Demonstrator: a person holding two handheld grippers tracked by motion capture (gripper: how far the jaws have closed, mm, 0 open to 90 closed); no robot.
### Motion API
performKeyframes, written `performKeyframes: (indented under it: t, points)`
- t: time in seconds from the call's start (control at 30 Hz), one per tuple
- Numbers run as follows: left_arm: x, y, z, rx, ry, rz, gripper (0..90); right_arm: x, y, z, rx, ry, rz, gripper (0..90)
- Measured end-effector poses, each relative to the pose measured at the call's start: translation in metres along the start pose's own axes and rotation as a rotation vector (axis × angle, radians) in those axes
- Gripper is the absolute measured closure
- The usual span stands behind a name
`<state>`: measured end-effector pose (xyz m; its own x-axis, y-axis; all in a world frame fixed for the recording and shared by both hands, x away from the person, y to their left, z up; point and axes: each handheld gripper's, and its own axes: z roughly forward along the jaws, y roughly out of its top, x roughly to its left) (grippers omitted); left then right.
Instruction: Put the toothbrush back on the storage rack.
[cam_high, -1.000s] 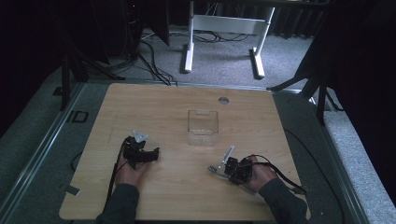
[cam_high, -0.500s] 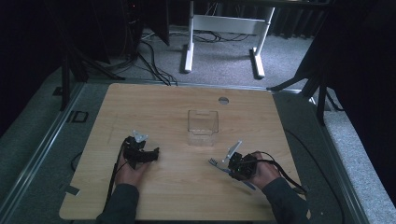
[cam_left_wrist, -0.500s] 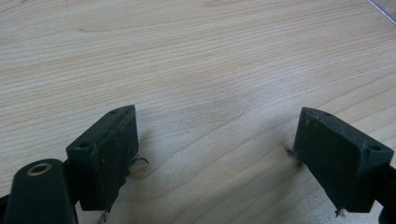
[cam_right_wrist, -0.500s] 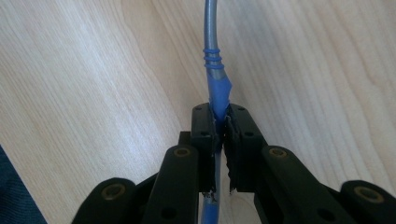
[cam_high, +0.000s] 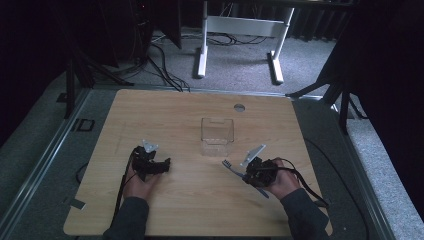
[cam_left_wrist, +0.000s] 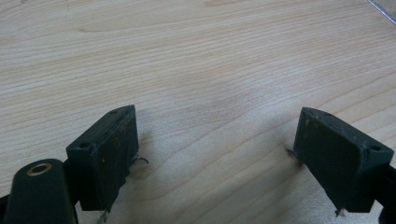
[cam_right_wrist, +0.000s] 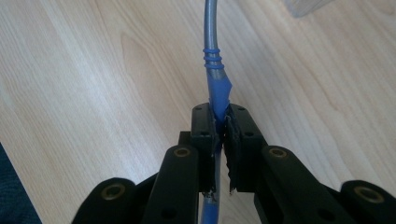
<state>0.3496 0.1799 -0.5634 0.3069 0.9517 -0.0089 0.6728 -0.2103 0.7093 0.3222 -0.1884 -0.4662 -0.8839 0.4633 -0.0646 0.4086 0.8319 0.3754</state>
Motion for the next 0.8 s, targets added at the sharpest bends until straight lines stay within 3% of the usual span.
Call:
performKeyframes:
  t: [0.8]
  points:
    - [0.0, 0.0, 0.0, 0.0, 0.0, 0.0, 14.4, -0.006, -0.001, -0.021, -0.179, -0.029, 0.062, 82.1]
